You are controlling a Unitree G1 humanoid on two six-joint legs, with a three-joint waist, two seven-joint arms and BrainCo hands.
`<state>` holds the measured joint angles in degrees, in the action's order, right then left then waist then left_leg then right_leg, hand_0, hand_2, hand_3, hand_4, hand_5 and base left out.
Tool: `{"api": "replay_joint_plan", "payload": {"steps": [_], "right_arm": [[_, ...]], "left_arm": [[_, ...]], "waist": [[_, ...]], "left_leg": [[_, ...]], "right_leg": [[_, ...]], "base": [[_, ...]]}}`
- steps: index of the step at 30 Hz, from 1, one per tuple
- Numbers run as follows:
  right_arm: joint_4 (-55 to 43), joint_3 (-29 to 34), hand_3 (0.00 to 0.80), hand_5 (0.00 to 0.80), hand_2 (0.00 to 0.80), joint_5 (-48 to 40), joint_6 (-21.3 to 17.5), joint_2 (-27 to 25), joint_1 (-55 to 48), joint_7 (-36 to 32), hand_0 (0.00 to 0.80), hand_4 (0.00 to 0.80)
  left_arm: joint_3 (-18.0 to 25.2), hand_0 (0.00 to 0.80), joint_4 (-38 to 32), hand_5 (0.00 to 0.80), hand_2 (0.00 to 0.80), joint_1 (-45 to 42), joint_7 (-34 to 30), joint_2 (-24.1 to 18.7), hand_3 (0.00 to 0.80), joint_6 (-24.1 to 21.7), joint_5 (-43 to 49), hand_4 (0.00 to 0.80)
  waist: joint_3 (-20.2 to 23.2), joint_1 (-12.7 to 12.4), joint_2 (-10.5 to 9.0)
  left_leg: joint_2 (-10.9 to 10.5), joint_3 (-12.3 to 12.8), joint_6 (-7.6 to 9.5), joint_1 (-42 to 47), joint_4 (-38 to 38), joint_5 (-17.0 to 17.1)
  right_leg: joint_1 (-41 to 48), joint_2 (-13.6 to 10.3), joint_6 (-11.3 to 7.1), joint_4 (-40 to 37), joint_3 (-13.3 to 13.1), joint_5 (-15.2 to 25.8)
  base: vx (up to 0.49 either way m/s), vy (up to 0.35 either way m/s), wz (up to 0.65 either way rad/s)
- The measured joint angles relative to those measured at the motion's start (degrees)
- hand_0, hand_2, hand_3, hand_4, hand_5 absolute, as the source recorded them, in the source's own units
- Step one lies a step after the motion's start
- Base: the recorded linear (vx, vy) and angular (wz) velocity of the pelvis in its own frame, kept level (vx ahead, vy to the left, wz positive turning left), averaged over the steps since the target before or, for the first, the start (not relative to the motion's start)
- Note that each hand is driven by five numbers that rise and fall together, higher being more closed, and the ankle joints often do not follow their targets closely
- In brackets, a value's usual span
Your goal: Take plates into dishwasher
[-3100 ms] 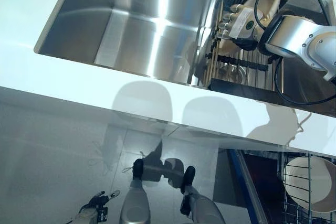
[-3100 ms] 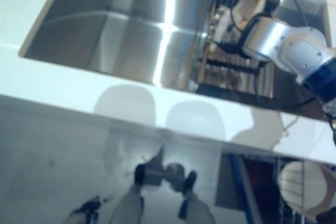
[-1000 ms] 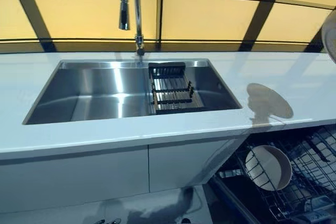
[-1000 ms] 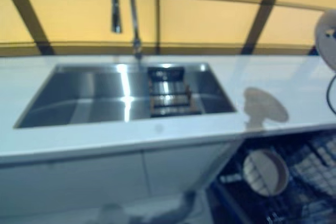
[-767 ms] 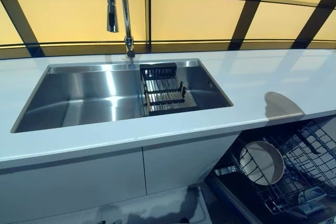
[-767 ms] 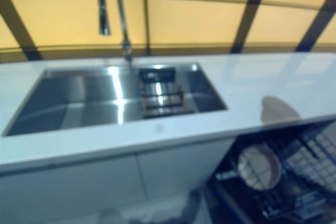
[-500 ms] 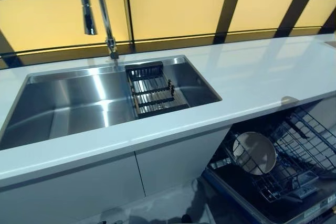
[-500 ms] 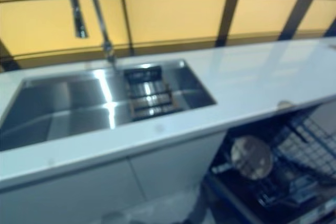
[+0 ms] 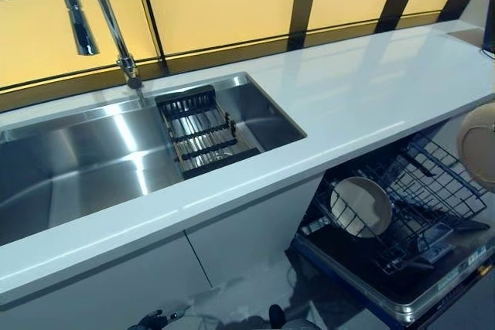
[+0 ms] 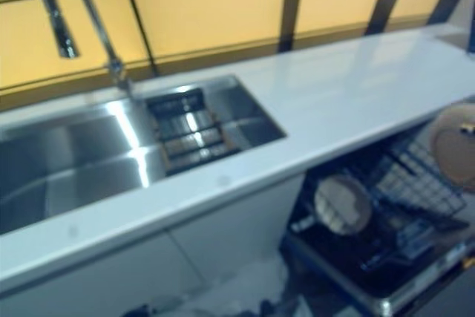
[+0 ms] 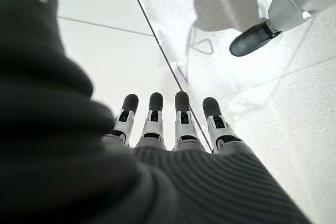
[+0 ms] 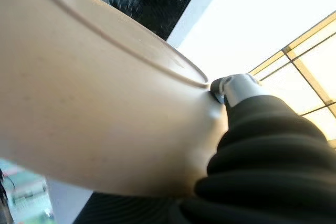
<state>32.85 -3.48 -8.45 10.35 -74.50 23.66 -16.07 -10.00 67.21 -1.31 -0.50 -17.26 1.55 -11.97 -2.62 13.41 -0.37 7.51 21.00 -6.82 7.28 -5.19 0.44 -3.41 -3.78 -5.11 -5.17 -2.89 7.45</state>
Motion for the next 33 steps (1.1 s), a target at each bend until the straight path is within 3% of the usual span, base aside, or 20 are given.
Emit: {"api": "replay_joint_plan", "payload": {"steps": [20, 33], "right_arm": [[-0.95, 0.89, 0.8, 0.8, 0.8, 1.76, -1.83, 4.22, -2.47, 1.76, 0.8, 0.8], [-0.99, 0.28, 0.8, 0.8, 0.8, 6.37, -2.57, 5.38, -1.02, 5.01, 0.8, 0.8]], "left_arm": [[-1.33, 0.0, -1.32, 0.0, 0.0, 0.76, -0.61, 0.65, 0.0, -0.57, -0.04, 0.0], [-2.31, 0.0, -3.56, 0.0, 0.0, 2.31, -0.75, 1.52, 0.0, -2.01, -1.36, 0.0]], "waist": [[-2.43, -0.02, 3.63], [-7.32, -0.14, 9.91]], "left_leg": [[-0.39, 0.48, 0.2, -1.09, 0.02, -0.42], [-1.63, -0.78, 0.84, -4.15, 0.24, -0.18]], "right_leg": [[-1.57, -0.41, -0.09, 0.0, -0.65, 0.09], [-4.42, -1.72, -0.63, 0.01, -0.58, 0.44]], "base": [[-0.009, -0.003, -0.02], [-0.054, 0.024, 0.01]]}}
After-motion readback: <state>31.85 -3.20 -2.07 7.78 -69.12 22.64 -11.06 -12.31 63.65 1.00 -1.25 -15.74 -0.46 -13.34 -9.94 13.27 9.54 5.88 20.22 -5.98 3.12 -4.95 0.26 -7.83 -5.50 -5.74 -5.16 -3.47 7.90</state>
